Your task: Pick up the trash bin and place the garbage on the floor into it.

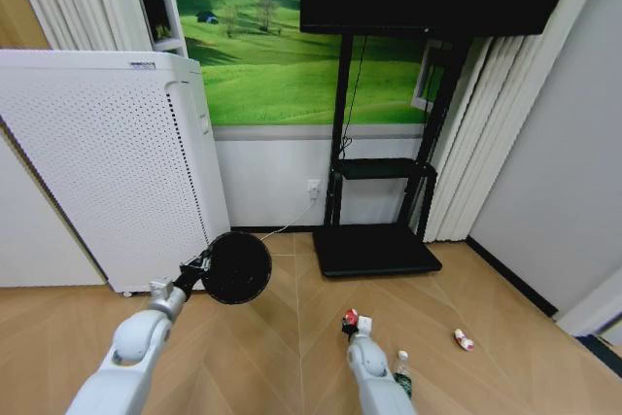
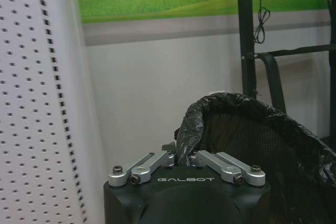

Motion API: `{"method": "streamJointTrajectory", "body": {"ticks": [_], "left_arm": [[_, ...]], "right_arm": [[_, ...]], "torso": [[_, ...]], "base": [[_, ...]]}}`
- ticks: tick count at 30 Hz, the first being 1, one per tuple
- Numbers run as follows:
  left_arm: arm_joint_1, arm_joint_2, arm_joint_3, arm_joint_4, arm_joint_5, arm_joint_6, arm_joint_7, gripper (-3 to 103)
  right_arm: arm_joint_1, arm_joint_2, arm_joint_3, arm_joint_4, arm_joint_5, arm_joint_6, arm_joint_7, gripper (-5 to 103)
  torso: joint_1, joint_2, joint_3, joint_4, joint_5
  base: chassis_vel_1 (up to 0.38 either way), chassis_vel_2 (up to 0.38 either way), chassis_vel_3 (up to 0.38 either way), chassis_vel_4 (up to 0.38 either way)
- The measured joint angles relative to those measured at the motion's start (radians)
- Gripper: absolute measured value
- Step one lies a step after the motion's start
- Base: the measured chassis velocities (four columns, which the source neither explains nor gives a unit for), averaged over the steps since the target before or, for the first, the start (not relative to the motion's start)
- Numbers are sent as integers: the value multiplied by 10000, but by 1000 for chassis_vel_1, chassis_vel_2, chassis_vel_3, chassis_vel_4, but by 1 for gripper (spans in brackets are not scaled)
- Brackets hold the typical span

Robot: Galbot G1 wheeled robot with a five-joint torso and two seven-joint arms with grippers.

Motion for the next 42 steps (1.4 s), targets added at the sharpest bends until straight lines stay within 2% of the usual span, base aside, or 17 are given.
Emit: {"method": "streamJointTrajectory", "body": {"ticks": [2,6,8,12,14,20,24,30,33,42], "left_arm": [[-343,28,655,203,89,7,-87,7],[-464,94,1121,242,168,19,-153,7],[-559,224,1656,236,272,25,-182,7],[-648,334,2022,234,352,26,-204,7],[-720,406,2472,274,470,25,-236,7],[-866,321,2904,486,647,25,-299,7],[-1359,126,3554,929,713,24,-384,7],[-2086,-223,4367,1310,787,33,-546,7],[-2364,-443,4813,1346,782,36,-612,7],[-2354,-713,5049,1442,793,-83,-608,7]], "right_arm": [[-11,-249,301,522,174,86,-355,47],[64,-360,650,747,297,178,-689,47],[208,-515,1060,922,683,190,-1034,47],[194,-811,1322,1280,1137,230,-1424,47],[-140,-1209,1558,2082,1687,354,-2047,47],[-743,-1637,1769,3371,2528,443,-2746,47],[-1531,-2005,1461,4523,3281,485,-3074,47],[-1920,-2211,665,5031,3397,512,-3279,47],[-1831,-2118,285,5085,3266,620,-3373,47],[-1746,-1732,-182,5857,3198,465,-3439,47]], "torso": [[0,0,0,5,-1],[0,0,0,6,-1],[0,0,0,6,0],[0,0,0,7,0],[0,0,-1,3,-2],[0,0,-2,5,-3],[0,1,-1,2,-4],[-1,1,-2,5,-2],[-1,1,-1,4,-2],[-1,0,-1,6,-4]], "base": [[0,0,0,0],[0,0,0,0],[0,0,0,0],[0,0,0,0],[0,0,0,0],[0,0,0,0],[0,0,0,0],[0,0,0,0],[0,0,0,0],[0,0,0,0]]}}
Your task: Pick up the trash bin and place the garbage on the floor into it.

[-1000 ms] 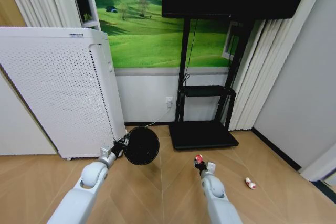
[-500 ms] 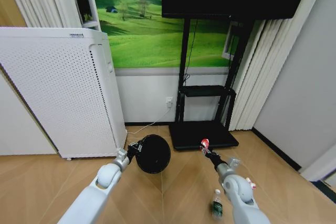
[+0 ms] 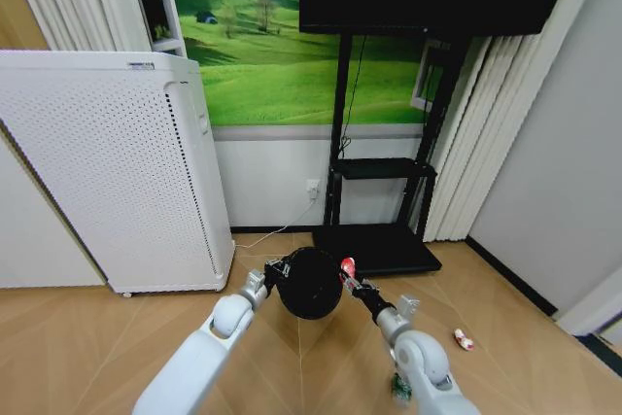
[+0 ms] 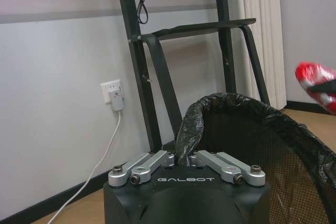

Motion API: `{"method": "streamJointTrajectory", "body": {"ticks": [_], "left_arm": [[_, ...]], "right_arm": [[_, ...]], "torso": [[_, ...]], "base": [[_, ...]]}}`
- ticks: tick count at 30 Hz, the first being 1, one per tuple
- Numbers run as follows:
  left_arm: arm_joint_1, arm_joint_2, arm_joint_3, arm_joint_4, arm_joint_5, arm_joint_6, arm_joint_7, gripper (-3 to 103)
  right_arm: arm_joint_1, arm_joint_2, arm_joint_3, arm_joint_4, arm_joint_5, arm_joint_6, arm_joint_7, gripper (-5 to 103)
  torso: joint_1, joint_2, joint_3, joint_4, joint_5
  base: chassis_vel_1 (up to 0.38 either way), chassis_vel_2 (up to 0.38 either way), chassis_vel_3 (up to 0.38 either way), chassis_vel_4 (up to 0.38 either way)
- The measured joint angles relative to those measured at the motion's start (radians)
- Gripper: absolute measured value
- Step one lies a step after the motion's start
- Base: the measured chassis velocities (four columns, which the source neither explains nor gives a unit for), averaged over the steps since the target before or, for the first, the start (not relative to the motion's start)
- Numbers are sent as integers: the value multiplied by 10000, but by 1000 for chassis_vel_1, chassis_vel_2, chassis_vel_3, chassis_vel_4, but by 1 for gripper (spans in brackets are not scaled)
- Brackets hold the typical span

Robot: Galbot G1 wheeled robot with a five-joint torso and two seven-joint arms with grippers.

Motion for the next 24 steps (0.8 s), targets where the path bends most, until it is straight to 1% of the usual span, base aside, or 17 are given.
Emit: {"method": "streamJointTrajectory", "body": {"ticks": [4,7,8,11,15,17,18,19,20,21,22,24], "left_arm": [[0,-1,7,30,27,-36,12,7],[6,-88,-18,-65,37,-35,-1,7],[6,-88,-18,-65,37,-35,-1,7],[7,-227,-20,-138,27,-4,-15,7],[6,-290,-24,-143,26,8,-17,7],[28,-301,-27,-154,26,9,-18,7],[47,-299,-32,-173,25,10,-18,7],[59,-293,-36,-187,23,12,-18,7],[77,-268,-45,-222,9,15,-16,7],[77,-268,-45,-222,9,15,-16,7],[87,-245,-58,-246,-6,16,-16,7],[89,-233,-64,-256,-12,18,-15,7]], "right_arm": [[-76,5,-213,555,-7,-135,15,47],[-287,23,-693,936,-216,-192,67,47],[-287,23,-693,936,-216,-192,67,47],[-349,133,-1273,763,-567,-172,142,47],[-283,239,-1691,410,-941,-139,266,47],[-183,310,-1871,164,-1057,-110,326,46],[-102,356,-1951,-22,-1140,-63,343,51],[-57,383,-1981,-113,-1183,-36,344,51],[22,432,-2015,-259,-1248,16,349,56],[22,432,-2015,-259,-1248,16,349,56],[76,466,-2031,-360,-1292,61,350,67],[98,477,-2036,-393,-1311,71,353,67]], "torso": [[0,1,0,0,-1],[0,0,-1,-1,-1],[0,0,-1,-1,-1],[0,1,0,-3,-2],[0,0,0,-3,0],[-1,1,0,-2,0],[-1,1,0,-1,0],[0,1,0,-1,-1],[0,0,0,0,0],[0,0,0,0,0],[0,0,0,0,0],[0,0,0,-1,0]], "base": [[0,0,0,0],[0,0,0,0],[0,0,0,0],[0,0,0,0],[0,0,0,0],[0,0,0,0],[0,0,0,0],[0,0,0,0],[0,0,0,0],[0,0,0,0],[0,0,0,0],[0,0,0,0]]}}
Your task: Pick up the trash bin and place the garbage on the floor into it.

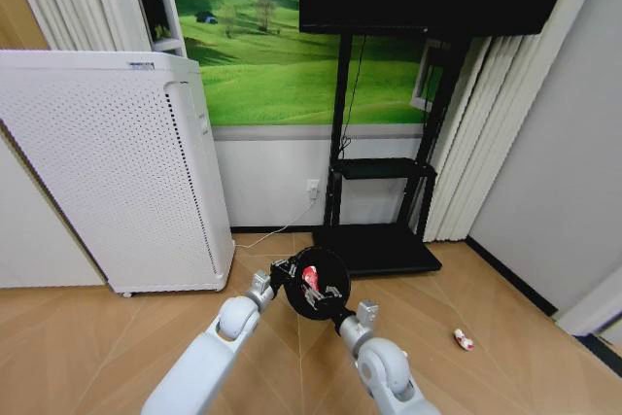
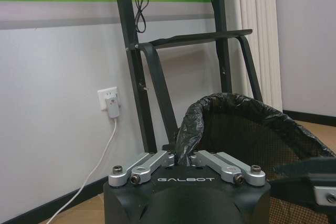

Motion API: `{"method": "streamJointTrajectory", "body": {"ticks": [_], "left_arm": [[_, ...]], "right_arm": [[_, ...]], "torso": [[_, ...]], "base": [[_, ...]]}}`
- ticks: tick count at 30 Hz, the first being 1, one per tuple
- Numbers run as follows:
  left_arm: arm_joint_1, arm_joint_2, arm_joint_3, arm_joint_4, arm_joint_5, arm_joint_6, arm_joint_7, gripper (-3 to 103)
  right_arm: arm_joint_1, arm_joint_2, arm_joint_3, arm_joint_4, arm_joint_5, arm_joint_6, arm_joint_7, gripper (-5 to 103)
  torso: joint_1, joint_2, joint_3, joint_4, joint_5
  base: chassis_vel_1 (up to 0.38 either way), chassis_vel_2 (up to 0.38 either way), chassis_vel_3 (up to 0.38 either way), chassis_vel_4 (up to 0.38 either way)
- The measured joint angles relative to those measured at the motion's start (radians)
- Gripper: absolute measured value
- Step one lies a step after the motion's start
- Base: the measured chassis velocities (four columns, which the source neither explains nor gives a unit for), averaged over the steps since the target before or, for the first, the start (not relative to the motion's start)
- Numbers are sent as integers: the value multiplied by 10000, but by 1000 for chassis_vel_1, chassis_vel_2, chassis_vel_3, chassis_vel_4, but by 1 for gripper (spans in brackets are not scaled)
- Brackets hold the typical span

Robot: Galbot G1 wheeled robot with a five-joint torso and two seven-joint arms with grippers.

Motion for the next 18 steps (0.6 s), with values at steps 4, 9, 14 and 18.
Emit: {"method": "streamJointTrajectory", "body": {"ticks": [4,9,14,18], "left_arm": [[29,177,-136,-119,-104,12,48,7],[160,270,-441,-188,-148,6,159,7],[376,395,-710,-234,-116,-43,253,7],[580,450,-915,-344,-106,-82,308,7]], "right_arm": [[385,243,-40,-337,-178,86,90,89],[591,293,436,45,-233,90,660,100],[461,24,1092,1109,173,-60,1106,100],[399,-130,1572,1423,143,-76,1677,100]], "torso": [[0,0,0,1,0],[0,0,0,-1,1],[0,0,0,0,0],[0,0,0,-2,-1]], "base": [[0,0,0,0],[0,0,0,0],[0,0,0,0],[0,0,0,0]]}}
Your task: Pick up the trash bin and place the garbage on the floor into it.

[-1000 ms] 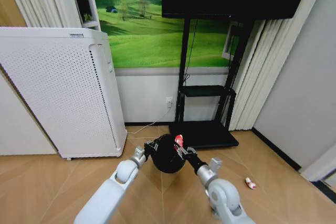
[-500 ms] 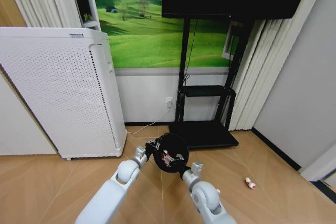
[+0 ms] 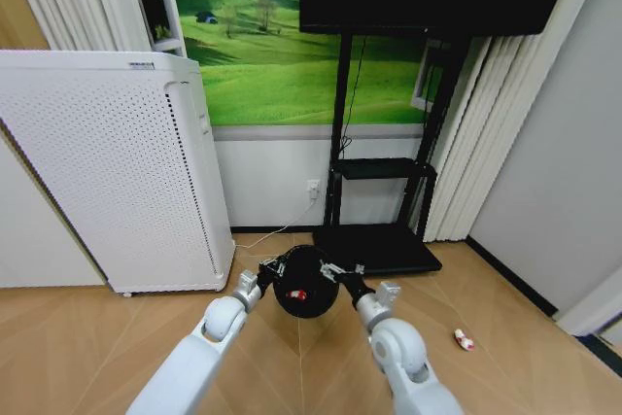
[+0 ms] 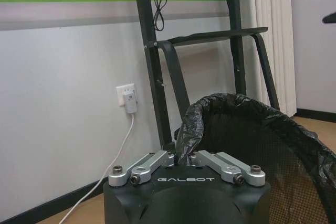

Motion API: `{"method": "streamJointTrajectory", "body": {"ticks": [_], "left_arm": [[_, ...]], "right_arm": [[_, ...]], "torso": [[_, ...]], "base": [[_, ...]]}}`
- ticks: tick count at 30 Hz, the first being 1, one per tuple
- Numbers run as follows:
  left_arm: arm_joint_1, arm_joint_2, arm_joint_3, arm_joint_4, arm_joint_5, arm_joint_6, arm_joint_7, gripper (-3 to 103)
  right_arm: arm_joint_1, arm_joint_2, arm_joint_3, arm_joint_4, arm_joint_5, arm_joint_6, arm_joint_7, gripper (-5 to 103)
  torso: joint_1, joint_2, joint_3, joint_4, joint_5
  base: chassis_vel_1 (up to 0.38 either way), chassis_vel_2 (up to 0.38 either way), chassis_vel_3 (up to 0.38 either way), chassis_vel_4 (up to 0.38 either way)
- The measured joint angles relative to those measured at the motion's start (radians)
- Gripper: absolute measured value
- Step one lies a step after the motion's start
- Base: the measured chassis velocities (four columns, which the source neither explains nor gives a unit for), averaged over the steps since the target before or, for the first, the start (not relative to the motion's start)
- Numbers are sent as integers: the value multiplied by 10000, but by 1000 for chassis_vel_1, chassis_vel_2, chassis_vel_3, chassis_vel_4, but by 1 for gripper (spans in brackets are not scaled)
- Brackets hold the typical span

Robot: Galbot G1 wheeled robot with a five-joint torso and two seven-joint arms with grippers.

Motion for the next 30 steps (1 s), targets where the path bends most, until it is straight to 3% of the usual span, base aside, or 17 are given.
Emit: {"method": "streamJointTrajectory", "body": {"ticks": [4,9,20,30], "left_arm": [[81,22,-76,-114,0,-3,11,7],[179,117,-217,-352,-32,-4,10,7],[420,247,-450,-635,-46,5,19,7],[464,252,-432,-745,-55,38,-3,7]], "right_arm": [[137,-18,189,-633,-349,115,175,100],[306,43,310,-1633,-1036,392,-153,100],[183,154,213,-1608,-1051,372,-495,100],[142,143,191,-1486,-958,367,-518,100]], "torso": [[0,0,0,2,1],[1,0,0,2,1],[0,0,0,3,0],[1,0,0,2,2]], "base": [[0,0,0,0],[0,0,0,0],[-8,-8,10,8],[-154,-153,160,145]]}}
